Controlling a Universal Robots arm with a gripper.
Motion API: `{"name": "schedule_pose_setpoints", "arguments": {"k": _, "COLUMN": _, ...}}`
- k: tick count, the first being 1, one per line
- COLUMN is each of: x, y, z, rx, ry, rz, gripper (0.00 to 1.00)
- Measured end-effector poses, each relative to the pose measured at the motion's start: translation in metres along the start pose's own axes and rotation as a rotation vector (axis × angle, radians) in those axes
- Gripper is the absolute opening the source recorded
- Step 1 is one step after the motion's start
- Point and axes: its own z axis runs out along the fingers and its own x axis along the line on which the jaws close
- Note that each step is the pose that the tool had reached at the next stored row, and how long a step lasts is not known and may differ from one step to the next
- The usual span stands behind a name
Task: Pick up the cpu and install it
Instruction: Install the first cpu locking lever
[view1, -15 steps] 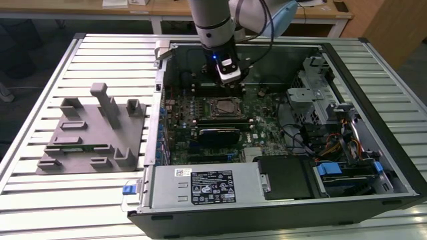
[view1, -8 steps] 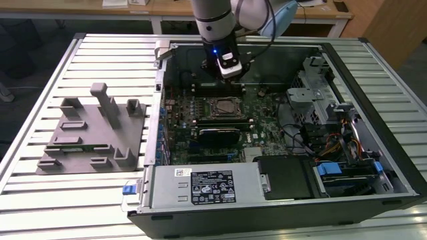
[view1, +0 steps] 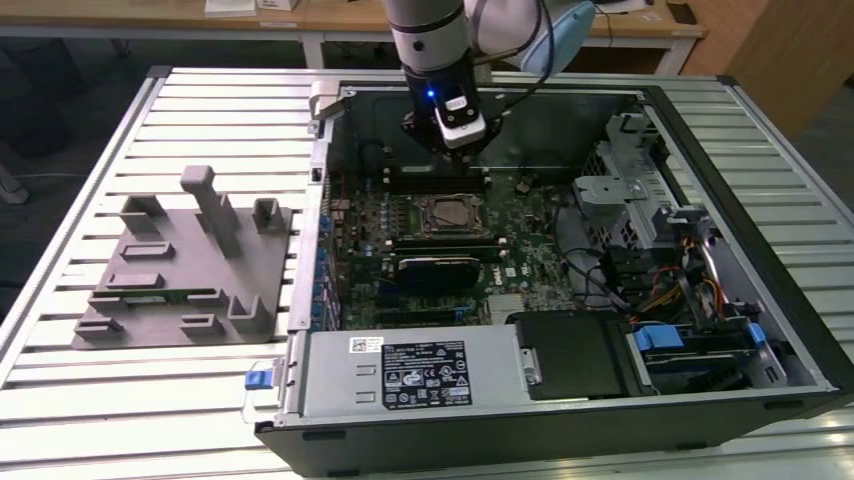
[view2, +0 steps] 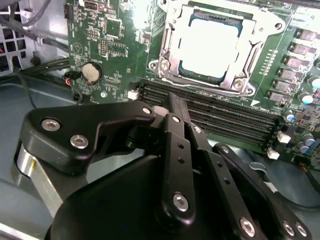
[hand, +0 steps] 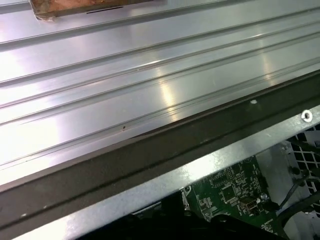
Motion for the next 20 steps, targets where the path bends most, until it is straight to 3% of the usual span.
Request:
{"name": "schedule_pose_setpoints", "arguments": {"k": 4, "x": -0.0004, "y": 0.0001, "z": -0.0001, "rx": 0.0005, "ry": 0.0009, "rz": 0.000, "gripper": 0.11}}
{"name": "schedule_pose_setpoints", "arguments": {"k": 8, "x": -0.0035, "y": 0.0008, "z": 0.0012, "rx": 0.0070, "ry": 0.0178, "rz": 0.001, "gripper": 0.11}}
{"name": "schedule_pose_setpoints", "arguments": {"k": 11, "x": -0.0066, "y": 0.0013, "z": 0.0027, "rx": 0.0207, "ry": 0.0535, "rz": 0.001, "gripper": 0.11}}
{"name": "schedule_pose_setpoints", "arguments": {"k": 18, "x": -0.0143, "y": 0.0019, "z": 0.0056, "rx": 0.0612, "ry": 0.1594, "rz": 0.005, "gripper": 0.11}}
{"name": "schedule_pose_setpoints", "arguments": {"k": 19, "x": -0.0154, "y": 0.0019, "z": 0.0060, "rx": 0.0660, "ry": 0.1718, "rz": 0.005, "gripper": 0.11}}
{"name": "schedule_pose_setpoints", "arguments": {"k": 20, "x": -0.0163, "y": 0.0018, "z": 0.0062, "rx": 0.0679, "ry": 0.1764, "rz": 0.005, "gripper": 0.11}}
